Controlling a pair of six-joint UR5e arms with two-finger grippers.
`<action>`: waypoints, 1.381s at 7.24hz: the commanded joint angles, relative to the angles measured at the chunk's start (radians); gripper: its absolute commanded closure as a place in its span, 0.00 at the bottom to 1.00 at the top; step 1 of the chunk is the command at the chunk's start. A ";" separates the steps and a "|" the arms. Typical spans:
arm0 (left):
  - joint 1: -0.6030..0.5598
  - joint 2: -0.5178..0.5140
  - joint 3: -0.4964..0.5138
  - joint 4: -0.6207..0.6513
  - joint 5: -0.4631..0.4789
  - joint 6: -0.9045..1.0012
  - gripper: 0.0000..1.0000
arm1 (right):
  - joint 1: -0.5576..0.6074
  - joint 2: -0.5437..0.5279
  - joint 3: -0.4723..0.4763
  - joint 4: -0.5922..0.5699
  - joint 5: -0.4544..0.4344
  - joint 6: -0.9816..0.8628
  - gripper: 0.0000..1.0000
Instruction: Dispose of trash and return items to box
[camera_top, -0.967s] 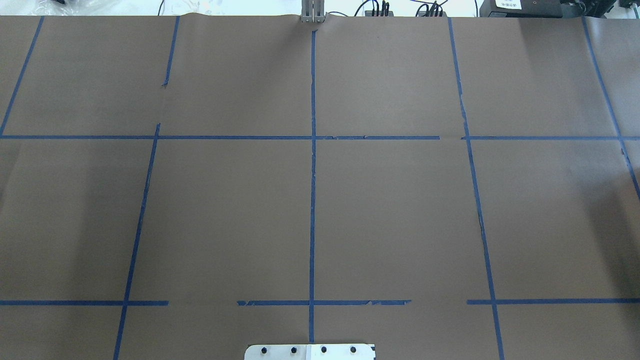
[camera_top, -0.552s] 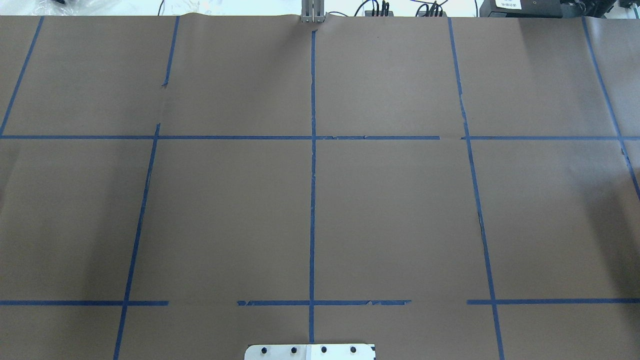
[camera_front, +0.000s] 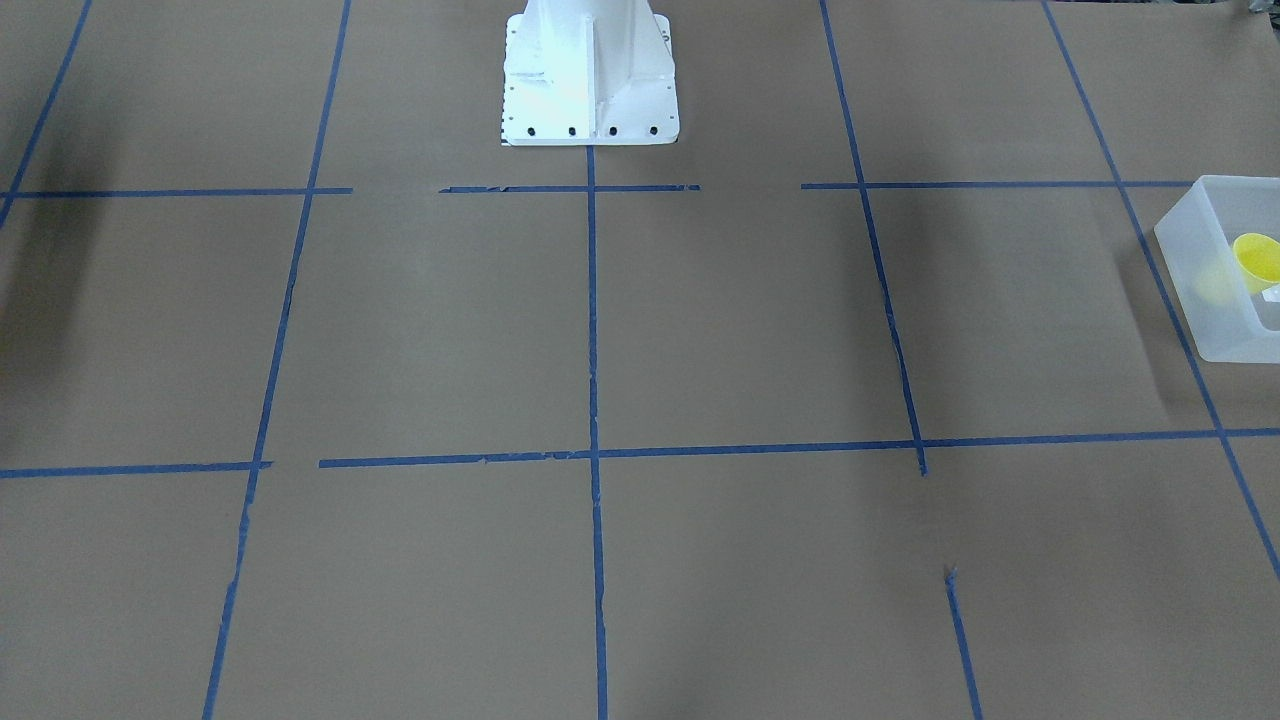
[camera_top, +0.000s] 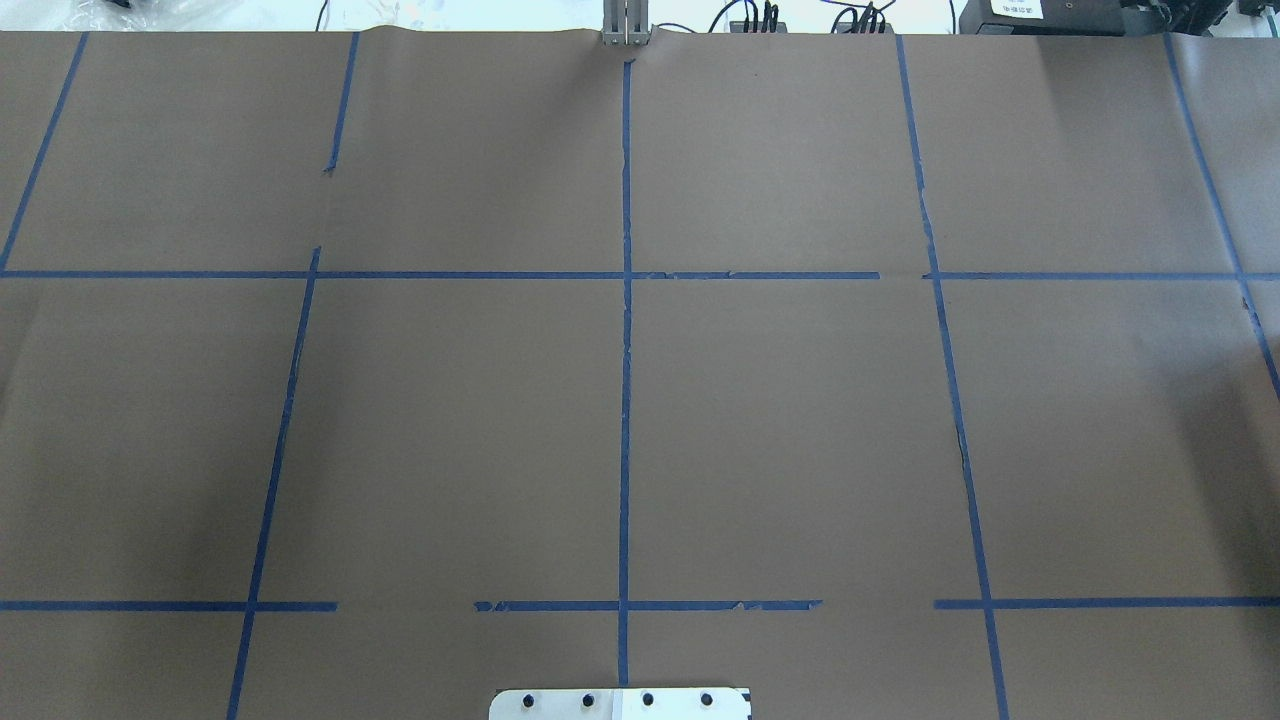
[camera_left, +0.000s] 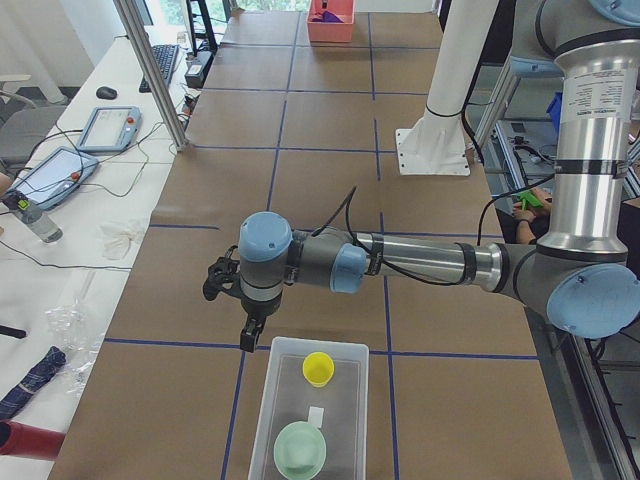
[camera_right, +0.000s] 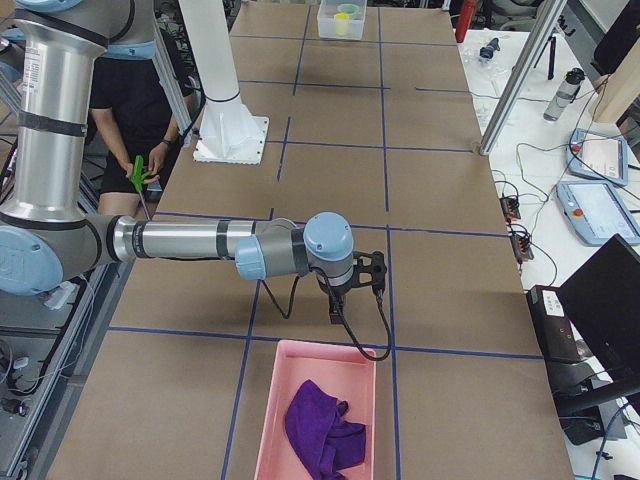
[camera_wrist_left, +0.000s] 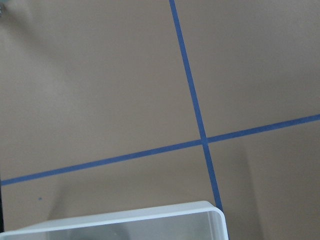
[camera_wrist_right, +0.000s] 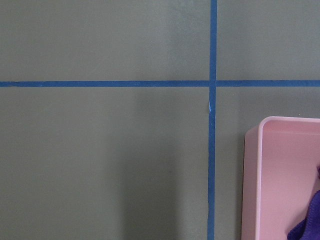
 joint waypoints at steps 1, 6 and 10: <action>0.015 -0.001 -0.004 0.034 -0.026 0.002 0.00 | 0.000 -0.001 -0.009 0.000 -0.003 0.000 0.00; 0.015 -0.004 0.016 0.037 -0.039 0.002 0.00 | 0.000 -0.001 -0.033 -0.001 -0.003 0.002 0.00; 0.015 -0.006 0.046 0.025 -0.051 0.004 0.00 | 0.014 0.012 -0.038 -0.009 0.006 0.003 0.00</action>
